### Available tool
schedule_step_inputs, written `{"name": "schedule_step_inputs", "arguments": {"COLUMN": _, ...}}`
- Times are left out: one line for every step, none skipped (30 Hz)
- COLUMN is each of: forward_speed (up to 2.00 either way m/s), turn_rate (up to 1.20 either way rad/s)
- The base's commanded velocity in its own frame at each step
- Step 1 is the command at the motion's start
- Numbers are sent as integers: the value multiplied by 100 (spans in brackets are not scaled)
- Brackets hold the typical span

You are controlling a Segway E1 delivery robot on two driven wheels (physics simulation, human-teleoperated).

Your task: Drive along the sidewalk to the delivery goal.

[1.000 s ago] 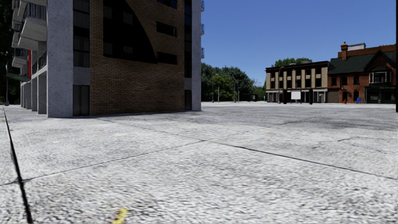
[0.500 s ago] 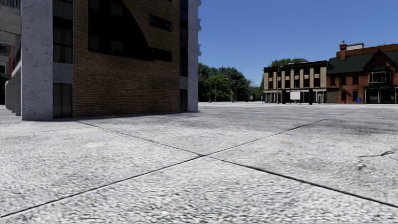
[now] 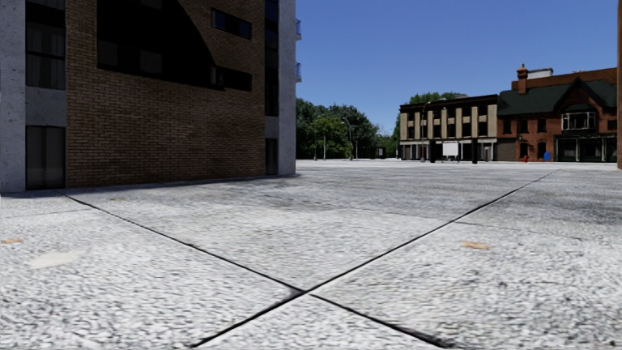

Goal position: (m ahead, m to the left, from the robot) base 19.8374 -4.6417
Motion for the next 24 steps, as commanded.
{"name": "schedule_step_inputs", "arguments": {"forward_speed": 200, "turn_rate": 0}}
{"name": "schedule_step_inputs", "arguments": {"forward_speed": 200, "turn_rate": 0}}
{"name": "schedule_step_inputs", "arguments": {"forward_speed": 200, "turn_rate": 0}}
{"name": "schedule_step_inputs", "arguments": {"forward_speed": 200, "turn_rate": 0}}
{"name": "schedule_step_inputs", "arguments": {"forward_speed": 200, "turn_rate": 0}}
{"name": "schedule_step_inputs", "arguments": {"forward_speed": 200, "turn_rate": 0}}
{"name": "schedule_step_inputs", "arguments": {"forward_speed": 200, "turn_rate": 0}}
{"name": "schedule_step_inputs", "arguments": {"forward_speed": 200, "turn_rate": 0}}
{"name": "schedule_step_inputs", "arguments": {"forward_speed": 200, "turn_rate": 0}}
{"name": "schedule_step_inputs", "arguments": {"forward_speed": 200, "turn_rate": 0}}
{"name": "schedule_step_inputs", "arguments": {"forward_speed": 200, "turn_rate": 0}}
{"name": "schedule_step_inputs", "arguments": {"forward_speed": 200, "turn_rate": 0}}
{"name": "schedule_step_inputs", "arguments": {"forward_speed": 200, "turn_rate": 0}}
{"name": "schedule_step_inputs", "arguments": {"forward_speed": 200, "turn_rate": -4}}
{"name": "schedule_step_inputs", "arguments": {"forward_speed": 200, "turn_rate": -13}}
{"name": "schedule_step_inputs", "arguments": {"forward_speed": 200, "turn_rate": -19}}
{"name": "schedule_step_inputs", "arguments": {"forward_speed": 200, "turn_rate": -19}}
{"name": "schedule_step_inputs", "arguments": {"forward_speed": 200, "turn_rate": -23}}
{"name": "schedule_step_inputs", "arguments": {"forward_speed": 200, "turn_rate": -24}}
{"name": "schedule_step_inputs", "arguments": {"forward_speed": 200, "turn_rate": -24}}
{"name": "schedule_step_inputs", "arguments": {"forward_speed": 200, "turn_rate": -24}}
{"name": "schedule_step_inputs", "arguments": {"forward_speed": 200, "turn_rate": -24}}
{"name": "schedule_step_inputs", "arguments": {"forward_speed": 200, "turn_rate": -24}}
{"name": "schedule_step_inputs", "arguments": {"forward_speed": 200, "turn_rate": -24}}
